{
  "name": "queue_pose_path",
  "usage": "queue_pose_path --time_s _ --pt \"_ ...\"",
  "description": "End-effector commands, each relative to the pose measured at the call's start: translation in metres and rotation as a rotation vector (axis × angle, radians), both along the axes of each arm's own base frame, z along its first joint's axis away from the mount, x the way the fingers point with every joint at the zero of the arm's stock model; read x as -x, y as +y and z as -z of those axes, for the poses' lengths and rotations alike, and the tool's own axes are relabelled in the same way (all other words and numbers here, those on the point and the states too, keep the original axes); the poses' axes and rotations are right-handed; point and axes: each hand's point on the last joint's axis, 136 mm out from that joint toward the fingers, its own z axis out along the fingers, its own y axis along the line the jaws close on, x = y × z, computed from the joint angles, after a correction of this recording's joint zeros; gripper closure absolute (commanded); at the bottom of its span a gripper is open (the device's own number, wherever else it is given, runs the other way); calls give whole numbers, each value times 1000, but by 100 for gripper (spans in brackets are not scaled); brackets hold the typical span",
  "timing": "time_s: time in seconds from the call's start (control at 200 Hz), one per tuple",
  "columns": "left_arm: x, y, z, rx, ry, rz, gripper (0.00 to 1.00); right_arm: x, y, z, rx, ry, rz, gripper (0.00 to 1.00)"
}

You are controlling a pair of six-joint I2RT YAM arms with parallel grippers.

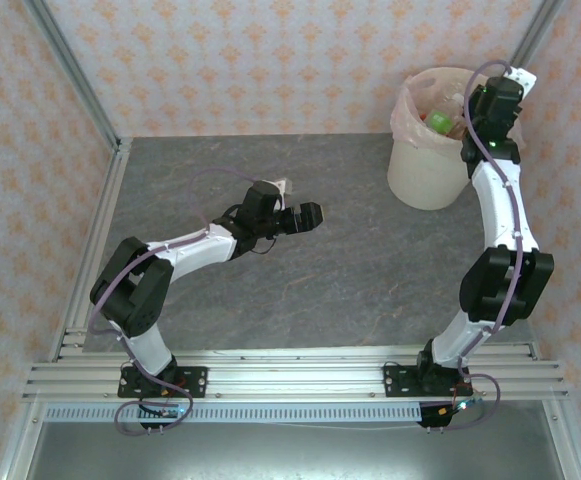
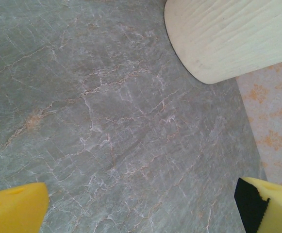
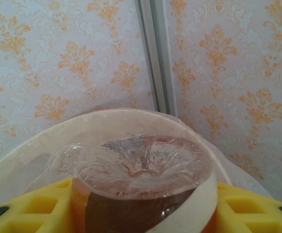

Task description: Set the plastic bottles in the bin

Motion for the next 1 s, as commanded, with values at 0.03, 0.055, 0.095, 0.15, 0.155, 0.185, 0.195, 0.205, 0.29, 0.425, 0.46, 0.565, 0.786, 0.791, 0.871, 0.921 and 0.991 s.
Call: queue_pose_path --time_s 0.03,0.055,0.095,0.15,0.155,0.185,0.195,0.205,0.29,0.425,0.46,0.565,0.786,0.791,0.871,0.921,0.991 --pt "-1 8 14 -33 35 -35 0 -4 -4 15 -88 56 16 42" --pt "-1 9 15 -35 36 -36 0 -4 -6 20 -96 79 21 41" --pt "-1 9 15 -37 37 -37 0 -4 -7 28 -107 113 33 39" --pt "-1 9 16 -37 41 -38 0 -4 -11 37 -115 148 53 34" --pt "-1 9 17 -37 41 -37 0 -4 -11 37 -115 150 56 34" --pt "-1 9 17 -38 42 -37 0 -3 -13 40 -118 164 74 29" --pt "-1 9 17 -39 43 -37 0 -3 -14 41 -119 167 81 28" --pt "-1 8 18 -39 44 -37 0 -2 -15 41 -119 170 87 26" --pt "-1 8 18 -41 45 -36 0 5 -25 36 -100 174 155 14" --pt "-1 8 20 -42 50 -38 0 11 -33 21 -50 169 202 10" --pt "-2 8 21 -40 51 -41 0 10 -32 19 -46 172 190 10" --pt "-4 7 21 -34 52 -44 0 13 -25 12 -56 170 150 9" --pt "-4 17 9 -47 16 -78 0 29 -9 -17 -87 97 71 8" --pt "-4 17 9 -48 14 -78 0 29 -9 -17 -87 97 71 8" --pt "-3 26 0 -55 -10 -106 0 41 -4 -28 -92 71 54 6" --pt "-1 34 -6 -61 -29 -127 0 49 1 -32 -103 54 32 5" --pt "-1 48 -17 -69 -60 -168 0 60 10 -34 -116 24 -10 4"
